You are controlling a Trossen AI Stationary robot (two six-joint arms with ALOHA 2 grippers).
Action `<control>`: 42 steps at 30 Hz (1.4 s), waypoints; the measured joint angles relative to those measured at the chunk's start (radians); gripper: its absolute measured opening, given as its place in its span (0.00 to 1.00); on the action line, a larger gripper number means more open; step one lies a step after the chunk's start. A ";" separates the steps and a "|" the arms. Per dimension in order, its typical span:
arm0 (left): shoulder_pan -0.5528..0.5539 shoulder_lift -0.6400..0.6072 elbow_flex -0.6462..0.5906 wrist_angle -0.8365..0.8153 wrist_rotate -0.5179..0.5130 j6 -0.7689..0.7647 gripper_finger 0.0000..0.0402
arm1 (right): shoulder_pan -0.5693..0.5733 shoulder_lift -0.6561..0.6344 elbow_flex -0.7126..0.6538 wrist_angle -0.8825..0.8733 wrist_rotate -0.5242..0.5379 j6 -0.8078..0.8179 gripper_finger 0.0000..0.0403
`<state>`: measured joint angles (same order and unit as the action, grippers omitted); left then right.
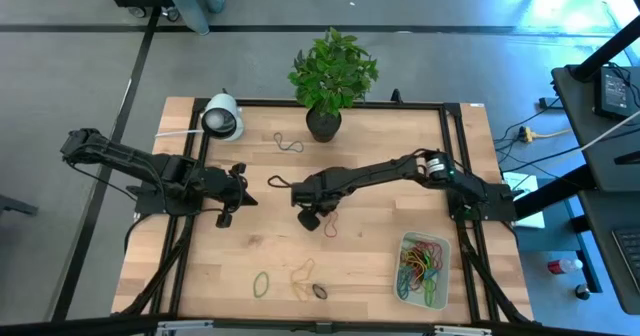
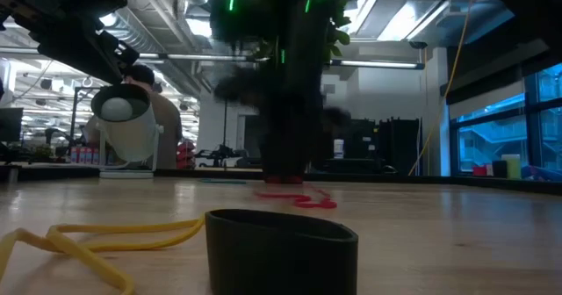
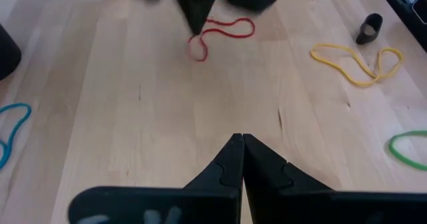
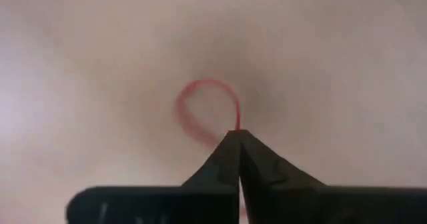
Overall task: Pick and place rubber bands into bin
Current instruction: Put the red rubber band into the gray bin
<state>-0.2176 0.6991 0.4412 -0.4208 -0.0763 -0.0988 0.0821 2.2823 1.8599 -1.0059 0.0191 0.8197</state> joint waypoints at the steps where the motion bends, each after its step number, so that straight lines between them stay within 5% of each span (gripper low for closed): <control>1: 0.000 0.000 0.000 0.001 0.000 0.000 0.00 | 0.007 -0.024 0.002 0.002 -0.001 0.009 0.01; 12: 0.000 0.000 0.000 0.014 -0.010 -0.011 0.00 | 0.139 -0.252 0.006 -0.167 0.074 0.076 0.00; 25: 0.000 0.000 0.001 0.111 -0.017 -0.061 0.01 | 0.421 -0.513 0.006 -0.446 0.162 0.370 0.00; 31: 0.000 0.000 0.001 0.142 -0.017 -0.130 0.00 | 0.607 -0.584 0.006 -0.576 0.156 0.581 0.00; 42: 0.000 0.000 0.001 0.154 -0.039 -0.169 0.00 | 0.856 -0.569 -0.001 -0.564 0.157 0.804 0.00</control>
<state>-0.2176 0.6994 0.4423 -0.2663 -0.1153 -0.2682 0.9377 1.7131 1.8587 -1.5703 0.1763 1.6235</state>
